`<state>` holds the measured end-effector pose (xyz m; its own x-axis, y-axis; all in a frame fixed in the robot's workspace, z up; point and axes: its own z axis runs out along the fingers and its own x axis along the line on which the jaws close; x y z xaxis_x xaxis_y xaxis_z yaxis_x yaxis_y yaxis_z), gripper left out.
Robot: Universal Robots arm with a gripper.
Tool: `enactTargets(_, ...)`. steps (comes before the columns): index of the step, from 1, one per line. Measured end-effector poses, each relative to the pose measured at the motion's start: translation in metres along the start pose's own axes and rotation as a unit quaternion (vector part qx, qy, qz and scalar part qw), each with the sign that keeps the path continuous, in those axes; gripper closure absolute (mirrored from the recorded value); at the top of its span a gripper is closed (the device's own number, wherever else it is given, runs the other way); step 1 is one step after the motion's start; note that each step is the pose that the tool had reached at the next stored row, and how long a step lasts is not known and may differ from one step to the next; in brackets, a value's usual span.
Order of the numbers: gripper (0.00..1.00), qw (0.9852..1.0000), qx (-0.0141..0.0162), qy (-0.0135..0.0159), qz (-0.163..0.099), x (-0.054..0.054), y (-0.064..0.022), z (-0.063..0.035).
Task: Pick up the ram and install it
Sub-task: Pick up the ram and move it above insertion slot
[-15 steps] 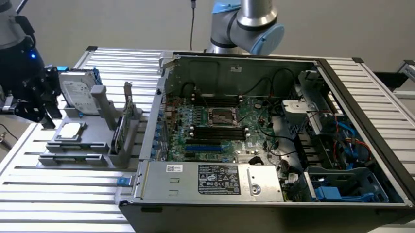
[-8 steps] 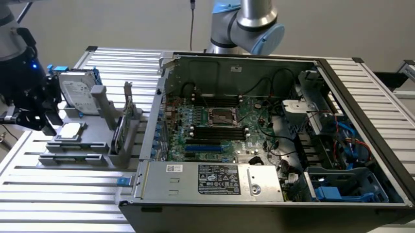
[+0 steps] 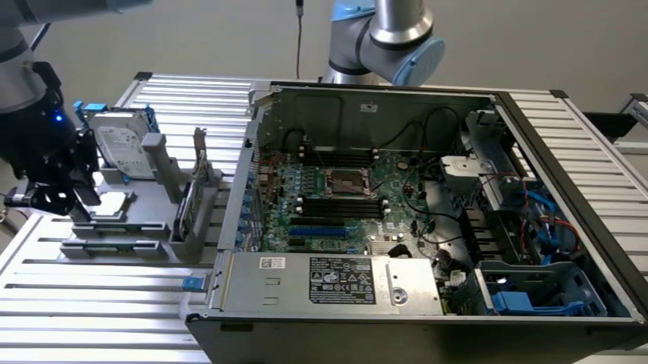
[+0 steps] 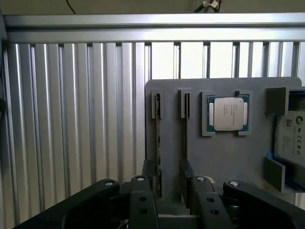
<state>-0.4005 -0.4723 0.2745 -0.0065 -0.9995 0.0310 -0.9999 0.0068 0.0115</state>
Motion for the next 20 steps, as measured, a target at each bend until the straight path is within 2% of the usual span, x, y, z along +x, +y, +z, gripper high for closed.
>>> enactTargets(20,0.64,0.9999,0.0003,0.0006,-0.011,0.003,-0.0018,0.0359)
